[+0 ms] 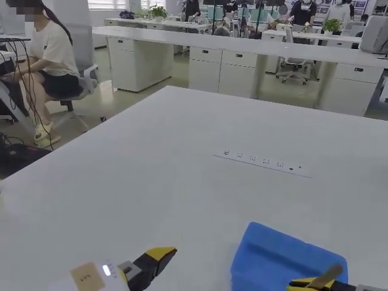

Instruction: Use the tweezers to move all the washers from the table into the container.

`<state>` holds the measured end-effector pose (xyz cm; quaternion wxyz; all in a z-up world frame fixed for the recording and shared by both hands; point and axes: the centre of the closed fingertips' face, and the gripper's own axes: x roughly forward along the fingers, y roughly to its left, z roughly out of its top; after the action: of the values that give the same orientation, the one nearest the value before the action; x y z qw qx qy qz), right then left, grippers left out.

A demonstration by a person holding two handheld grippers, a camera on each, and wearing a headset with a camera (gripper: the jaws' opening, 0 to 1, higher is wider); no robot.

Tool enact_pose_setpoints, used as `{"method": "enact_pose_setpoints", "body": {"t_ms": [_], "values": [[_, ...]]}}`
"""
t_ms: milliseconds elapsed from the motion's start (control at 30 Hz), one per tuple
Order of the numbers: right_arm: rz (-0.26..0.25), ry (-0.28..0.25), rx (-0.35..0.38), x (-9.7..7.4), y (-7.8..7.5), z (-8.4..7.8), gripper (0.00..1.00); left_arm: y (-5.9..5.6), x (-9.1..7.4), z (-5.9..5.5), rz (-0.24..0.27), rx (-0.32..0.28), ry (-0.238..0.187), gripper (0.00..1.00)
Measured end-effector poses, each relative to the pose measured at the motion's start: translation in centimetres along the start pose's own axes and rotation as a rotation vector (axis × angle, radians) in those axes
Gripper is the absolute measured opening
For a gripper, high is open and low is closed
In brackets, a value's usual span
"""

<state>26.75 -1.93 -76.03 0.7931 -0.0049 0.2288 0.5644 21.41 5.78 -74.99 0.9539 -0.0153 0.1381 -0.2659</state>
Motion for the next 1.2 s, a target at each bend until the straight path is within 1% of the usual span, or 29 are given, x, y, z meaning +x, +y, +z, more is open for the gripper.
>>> {"method": "enact_pose_setpoints", "body": {"t_ms": [333,367,500,667,800,933,1100,1200], "values": [[-0.046,-0.011,0.010,0.2,-2.2,0.9,0.03,0.1,0.0,0.0,0.005,-0.002,0.002,0.88],[-0.058,-0.011,0.013,0.1,-2.8,0.9,0.03,0.1,0.0,0.0,0.004,-0.003,-0.001,0.88],[-0.091,-0.019,0.023,0.2,-4.2,0.9,0.03,0.1,0.0,0.0,0.002,-0.004,0.002,0.88],[-0.127,-0.009,0.048,0.4,-6.1,0.5,0.03,0.1,0.0,-0.1,0.001,-0.004,0.007,0.88],[-0.150,0.013,0.059,0.5,-7.1,-0.2,0.03,0.1,0.0,-0.2,0.003,-0.002,0.009,0.87],[-0.172,0.057,0.071,0.8,-8.1,-1.5,0.03,0.1,0.0,-0.2,0.001,-0.006,0.009,0.87],[-0.182,0.099,0.076,1.2,-9.1,-2.5,0.03,0.0,0.1,-0.4,-0.002,-0.003,0.020,0.87],[-0.182,0.109,0.075,1.4,-9.3,-2.8,0.03,0.0,0.1,-0.4,-0.004,-0.002,0.023,0.86]]}}
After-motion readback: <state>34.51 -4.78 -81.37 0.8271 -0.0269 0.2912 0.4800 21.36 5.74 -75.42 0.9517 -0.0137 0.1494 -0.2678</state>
